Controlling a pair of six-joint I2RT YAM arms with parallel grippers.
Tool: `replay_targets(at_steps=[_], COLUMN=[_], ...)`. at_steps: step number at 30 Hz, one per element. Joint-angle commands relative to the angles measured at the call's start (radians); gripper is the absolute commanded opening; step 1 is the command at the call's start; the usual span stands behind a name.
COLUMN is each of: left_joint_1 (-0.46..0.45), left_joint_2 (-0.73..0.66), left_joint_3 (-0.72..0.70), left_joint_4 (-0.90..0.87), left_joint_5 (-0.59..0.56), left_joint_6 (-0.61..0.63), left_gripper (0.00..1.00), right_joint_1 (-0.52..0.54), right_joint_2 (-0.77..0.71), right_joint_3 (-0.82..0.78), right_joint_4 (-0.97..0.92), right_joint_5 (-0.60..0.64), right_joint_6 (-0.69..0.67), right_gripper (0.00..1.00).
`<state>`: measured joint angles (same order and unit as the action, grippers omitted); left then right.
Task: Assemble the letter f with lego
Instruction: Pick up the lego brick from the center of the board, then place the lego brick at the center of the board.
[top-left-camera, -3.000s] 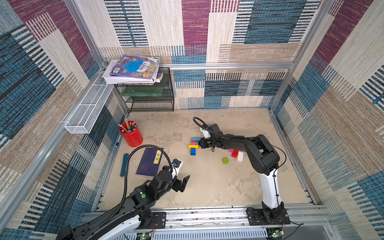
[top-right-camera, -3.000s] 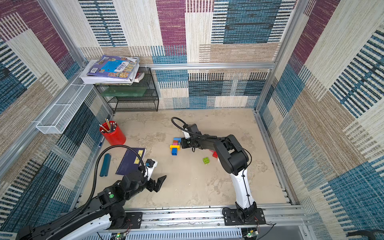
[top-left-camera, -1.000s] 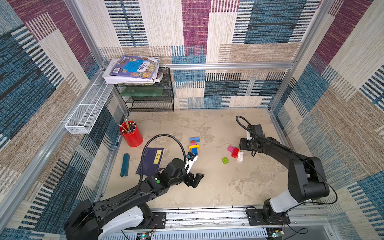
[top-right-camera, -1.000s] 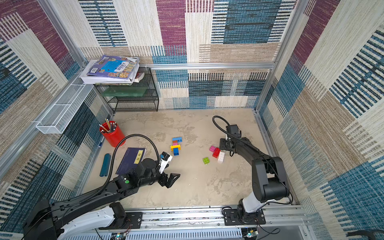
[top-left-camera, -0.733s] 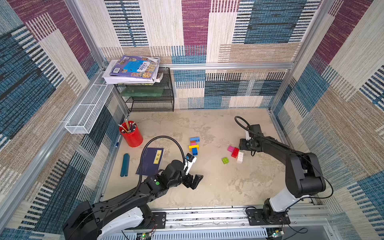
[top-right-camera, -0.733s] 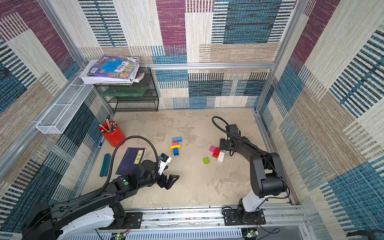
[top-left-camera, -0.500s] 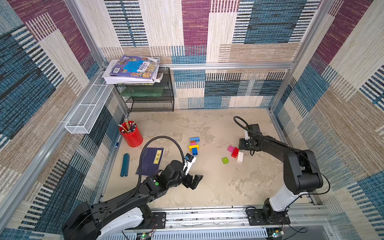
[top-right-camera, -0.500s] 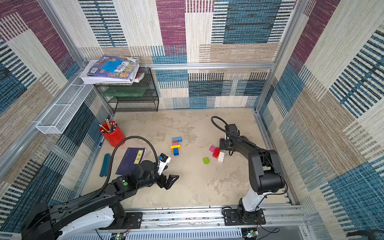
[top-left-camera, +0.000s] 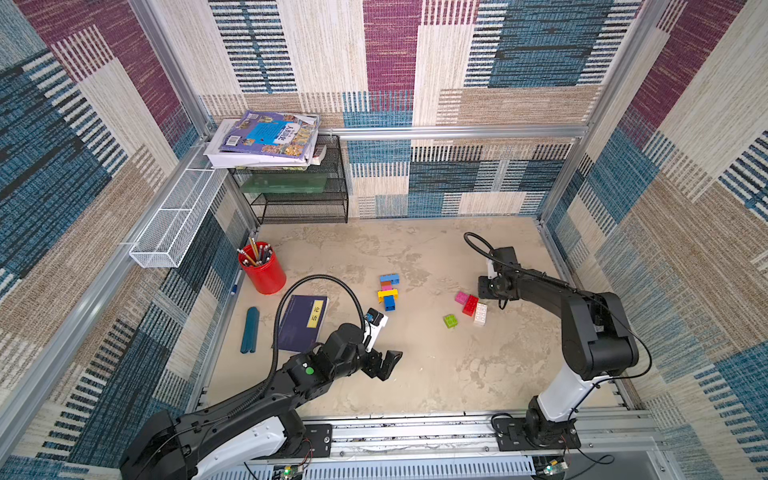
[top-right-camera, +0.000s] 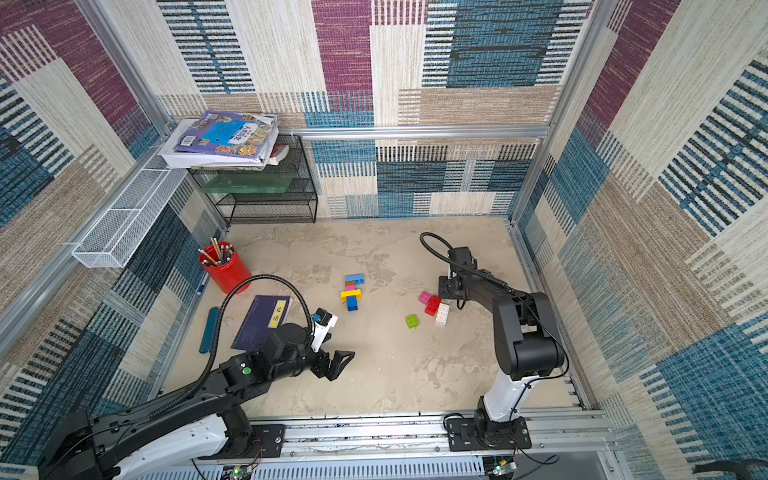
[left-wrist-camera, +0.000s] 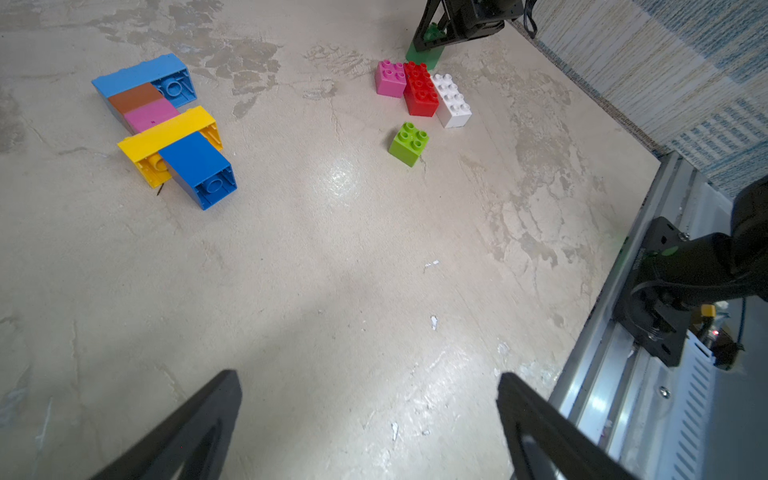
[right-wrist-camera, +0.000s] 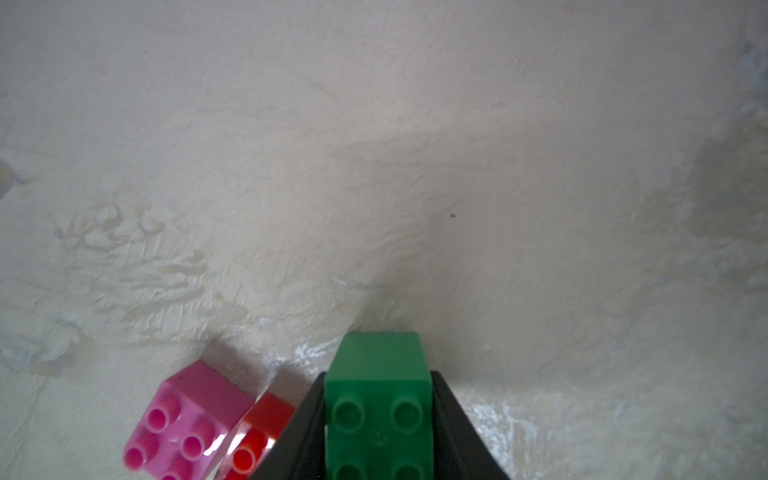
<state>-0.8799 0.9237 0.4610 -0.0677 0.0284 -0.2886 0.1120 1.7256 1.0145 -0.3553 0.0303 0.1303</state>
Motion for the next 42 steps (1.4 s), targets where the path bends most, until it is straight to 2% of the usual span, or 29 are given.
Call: replay_targets(at_steps=[1, 5, 11, 20, 34, 42], left_joint_1=[-0.001, -0.002, -0.002, -0.002, -0.002, -0.002], left_joint_2=[-0.007, -0.038, -0.162, -0.268, -0.274, -0.279], left_joint_3=[0.001, -0.007, -0.028, -0.07, -0.109, -0.122], left_joint_4=[-0.012, -0.023, -0.078, -0.131, -0.122, -0.112], left_joint_5=[-0.021, -0.048, -0.108, -0.165, -0.154, -0.157], left_joint_6=[0.013, 0.035, 0.06, 0.087, 0.094, 0.095], left_gripper=[0.99, 0.99, 0.99, 0.99, 0.99, 0.99], right_joint_1=[0.001, 0.004, 0.038, 0.242, 0.554, 0.669], right_joint_2=[-0.017, -0.043, -0.084, -0.12, -0.073, -0.039], right_joint_3=[0.006, 0.002, 0.022, 0.06, 0.035, 0.016], right_joint_4=[0.021, 0.021, -0.004, -0.033, -0.023, -0.013], right_joint_5=[0.009, 0.018, 0.02, 0.008, -0.044, -0.034], right_joint_6=[-0.005, -0.003, -0.007, -0.045, -0.141, -0.173], right_gripper=[0.35, 0.33, 0.32, 0.32, 0.31, 0.29])
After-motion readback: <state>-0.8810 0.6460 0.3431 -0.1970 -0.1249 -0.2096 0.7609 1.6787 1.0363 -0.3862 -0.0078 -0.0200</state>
